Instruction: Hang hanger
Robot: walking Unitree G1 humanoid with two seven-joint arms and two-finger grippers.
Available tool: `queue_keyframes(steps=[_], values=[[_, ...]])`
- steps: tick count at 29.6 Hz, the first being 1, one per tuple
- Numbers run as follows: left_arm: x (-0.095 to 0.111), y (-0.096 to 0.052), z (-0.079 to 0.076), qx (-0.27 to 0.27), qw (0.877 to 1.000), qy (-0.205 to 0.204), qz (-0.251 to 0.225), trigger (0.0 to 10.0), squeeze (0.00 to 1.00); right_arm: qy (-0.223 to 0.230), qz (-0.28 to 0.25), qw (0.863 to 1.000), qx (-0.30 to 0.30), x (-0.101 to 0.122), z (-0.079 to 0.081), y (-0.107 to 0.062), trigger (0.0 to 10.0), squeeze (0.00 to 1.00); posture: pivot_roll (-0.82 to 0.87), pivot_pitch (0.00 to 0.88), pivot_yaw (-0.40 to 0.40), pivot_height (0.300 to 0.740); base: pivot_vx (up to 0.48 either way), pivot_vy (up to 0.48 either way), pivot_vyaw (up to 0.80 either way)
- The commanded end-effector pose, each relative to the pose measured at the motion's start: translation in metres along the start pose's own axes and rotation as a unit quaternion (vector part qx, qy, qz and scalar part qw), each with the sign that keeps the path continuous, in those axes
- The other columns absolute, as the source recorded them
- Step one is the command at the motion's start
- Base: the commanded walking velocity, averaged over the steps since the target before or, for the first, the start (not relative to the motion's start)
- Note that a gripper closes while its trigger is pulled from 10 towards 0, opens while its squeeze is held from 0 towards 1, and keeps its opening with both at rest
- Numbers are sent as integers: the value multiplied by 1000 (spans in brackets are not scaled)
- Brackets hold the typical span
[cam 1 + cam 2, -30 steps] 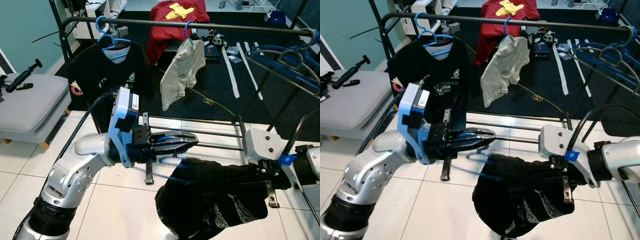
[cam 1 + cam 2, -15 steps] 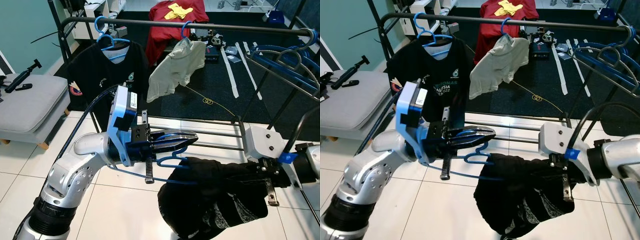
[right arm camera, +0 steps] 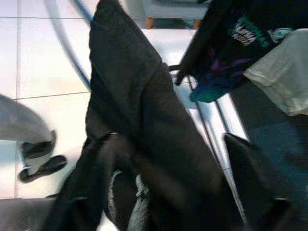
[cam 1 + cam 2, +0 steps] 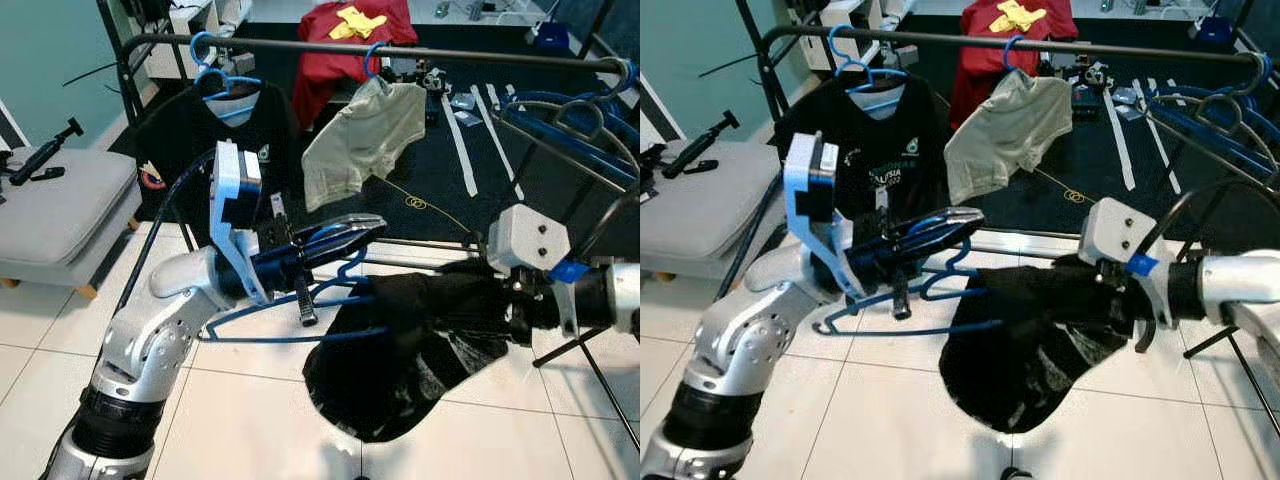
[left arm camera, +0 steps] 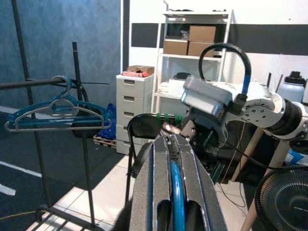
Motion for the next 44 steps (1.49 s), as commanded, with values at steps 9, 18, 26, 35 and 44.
queue_keyframes(steps=[9, 18, 26, 35, 44], values=[[6, 1, 5, 30, 999, 15, -29, 431, 0, -30, -71, 967, -242, 21, -63, -46, 10000, 1000, -81, 124, 28, 740, 0, 0, 0], [15, 4, 28, 129, 989, 38, -57, 7451, 0, 25, -95, 942, -320, 7, -62, -49, 10000, 0, -87, 129, 29, 740, 0, 0, 0], [23, 3, 50, 224, 969, 53, -84, 10000, 0, 124, -125, 958, -225, -9, -14, -11, 10000, 0, -87, 133, 23, 740, 0, 0, 0], [25, 1, 55, 251, 962, 55, -93, 10000, 0, 160, -139, 958, -195, -14, 1, 5, 10000, 0, -86, 135, 18, 740, 0, 0, 0], [31, 12, 51, 253, 959, 42, -124, 10000, 0, 186, -153, 953, -184, -12, 6, 42, 10000, 0, -71, 143, 9, 740, 0, 0, 0]])
Point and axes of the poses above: a point about 5 cm out from each wrist's last joint towards the gripper, its own y axis pointing out of the wrist towards the gripper, its own x axis along the axis of the wrist's last joint, z = x × y, the point moved 2 cm from there along y, pointing out of the wrist towards the gripper, and after that the axes turned 5 degrees about -y, right-handed, at the moved point
